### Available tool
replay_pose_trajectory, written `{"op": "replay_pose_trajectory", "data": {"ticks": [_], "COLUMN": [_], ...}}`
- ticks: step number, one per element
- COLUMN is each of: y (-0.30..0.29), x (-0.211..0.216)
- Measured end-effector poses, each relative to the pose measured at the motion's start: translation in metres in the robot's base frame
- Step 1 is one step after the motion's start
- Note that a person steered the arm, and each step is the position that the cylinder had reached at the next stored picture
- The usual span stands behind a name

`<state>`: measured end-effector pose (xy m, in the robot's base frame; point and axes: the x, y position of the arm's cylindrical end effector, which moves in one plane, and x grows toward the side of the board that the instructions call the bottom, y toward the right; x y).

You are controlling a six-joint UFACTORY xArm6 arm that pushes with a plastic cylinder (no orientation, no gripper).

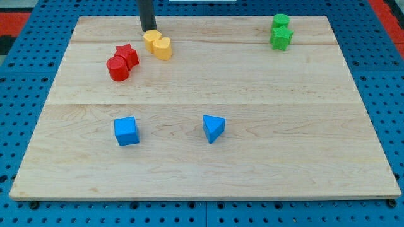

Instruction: Move the yellow blocks to the bottom side

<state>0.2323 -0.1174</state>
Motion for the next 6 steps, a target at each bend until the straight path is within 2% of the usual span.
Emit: {"op": "replay_pose_trajectory", "data": {"ticks": [1, 3, 4, 5, 6], "y": [0.001, 0.002, 0.002, 0.025, 0.085], "x": [0.002, 0.047, 0.047, 0.030, 0.049]}}
